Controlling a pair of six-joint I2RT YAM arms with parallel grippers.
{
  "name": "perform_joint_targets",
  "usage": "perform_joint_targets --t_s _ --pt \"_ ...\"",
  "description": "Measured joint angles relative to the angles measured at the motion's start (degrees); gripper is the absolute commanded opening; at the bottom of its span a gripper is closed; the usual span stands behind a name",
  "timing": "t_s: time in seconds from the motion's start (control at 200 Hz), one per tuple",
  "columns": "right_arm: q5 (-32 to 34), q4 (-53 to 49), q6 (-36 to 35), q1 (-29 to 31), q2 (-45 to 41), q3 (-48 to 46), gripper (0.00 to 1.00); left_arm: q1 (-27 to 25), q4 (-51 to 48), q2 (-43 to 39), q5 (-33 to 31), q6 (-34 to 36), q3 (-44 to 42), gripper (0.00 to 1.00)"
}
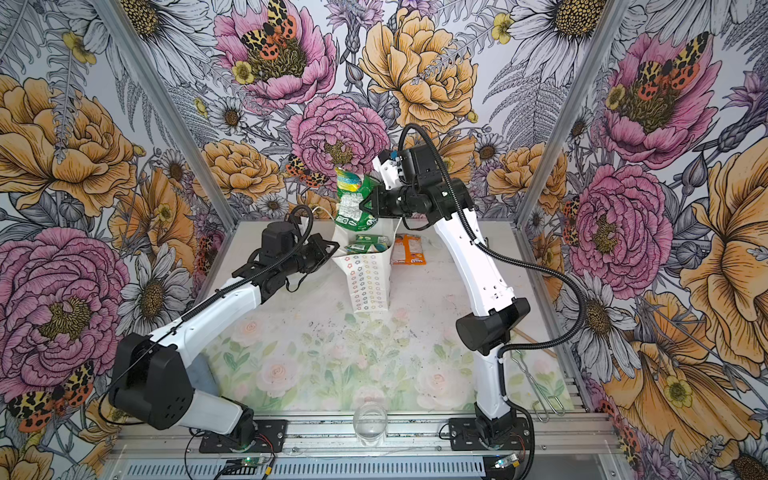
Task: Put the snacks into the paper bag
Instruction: 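Carry the green packet over the bag opening and lower it in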
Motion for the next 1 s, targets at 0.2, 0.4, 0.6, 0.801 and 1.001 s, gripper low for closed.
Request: perform_joint_targets --t_s 0.2,0.4,0.6,0.801,1.001 --pt "2.6 -3.3 -0.6 0.0 1.4 0.0 0.0 -0.1 0.0 0.0 0.0 0.0 0.0 0.0" --pt "4.1 -5.3 -0.6 0.0 3.1 0.0 0.0 -0.1 0.0 0.0 0.0 0.0 0.0 0.0" --pt "7.2 -7.0 -0.6 0.3 3.7 0.0 0.0 -0.1 0.0 0.0 0.0 0.0 0.0 0.0" --pt "11.1 -8.2 -0.3 0.9 3.7 0.1 0.0 -0.1 0.0 0.0 0.0 0.0 0.0 0.0" --pt "11.9 -8.3 0.0 1.7 4.0 0.2 0.0 -0.1 0.0 0.0 0.0 0.0 0.0 0.0"
